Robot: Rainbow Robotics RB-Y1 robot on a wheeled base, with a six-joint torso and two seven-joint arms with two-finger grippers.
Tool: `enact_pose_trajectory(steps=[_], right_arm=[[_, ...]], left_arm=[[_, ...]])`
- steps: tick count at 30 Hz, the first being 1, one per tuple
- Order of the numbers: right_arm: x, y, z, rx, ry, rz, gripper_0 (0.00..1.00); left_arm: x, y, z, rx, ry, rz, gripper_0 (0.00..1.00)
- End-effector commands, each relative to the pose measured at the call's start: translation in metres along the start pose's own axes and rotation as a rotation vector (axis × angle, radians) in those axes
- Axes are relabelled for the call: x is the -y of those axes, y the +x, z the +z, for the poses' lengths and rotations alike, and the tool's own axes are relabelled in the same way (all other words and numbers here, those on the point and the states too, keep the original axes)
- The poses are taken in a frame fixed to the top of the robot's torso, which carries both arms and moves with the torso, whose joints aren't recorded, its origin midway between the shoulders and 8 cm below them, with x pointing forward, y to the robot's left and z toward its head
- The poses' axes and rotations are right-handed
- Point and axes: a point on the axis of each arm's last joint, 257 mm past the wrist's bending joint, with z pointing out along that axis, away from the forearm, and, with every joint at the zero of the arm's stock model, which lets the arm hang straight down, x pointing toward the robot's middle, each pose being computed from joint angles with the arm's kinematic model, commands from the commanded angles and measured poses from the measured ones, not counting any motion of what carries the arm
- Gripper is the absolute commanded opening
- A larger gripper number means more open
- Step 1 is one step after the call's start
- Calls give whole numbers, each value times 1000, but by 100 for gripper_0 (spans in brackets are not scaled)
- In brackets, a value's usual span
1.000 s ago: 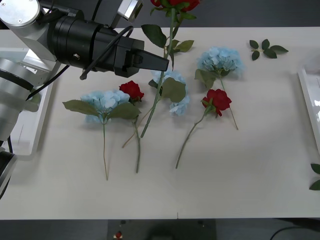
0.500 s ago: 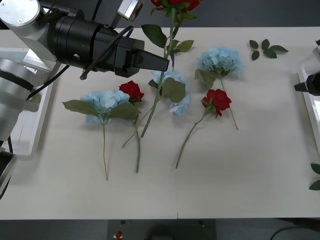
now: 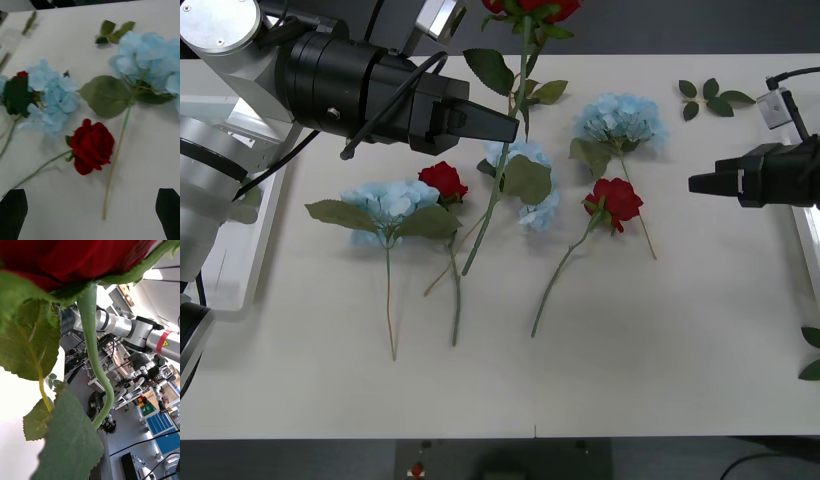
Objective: Put the red flowers into the right box and the blue flowers into the left box
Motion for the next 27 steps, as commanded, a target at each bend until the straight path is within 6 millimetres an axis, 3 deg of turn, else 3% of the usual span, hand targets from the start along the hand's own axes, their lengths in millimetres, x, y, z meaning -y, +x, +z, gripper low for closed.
enact_pose_trajectory(steps=[1, 5, 16, 27], right_arm=[[-46, -22, 8, 54, -153, -71, 100], [-87, -28, 14, 109, -304, -25, 100], [-173, -40, 13, 323, -549, 115, 100], [-258, -25, 13, 422, -744, 188, 100]], left_arm=[[15, -11, 6, 8, 26, 111, 0], [15, -11, 6, 8, 26, 111, 0], [15, -11, 6, 8, 26, 111, 0], [15, -11, 6, 8, 26, 111, 0]])
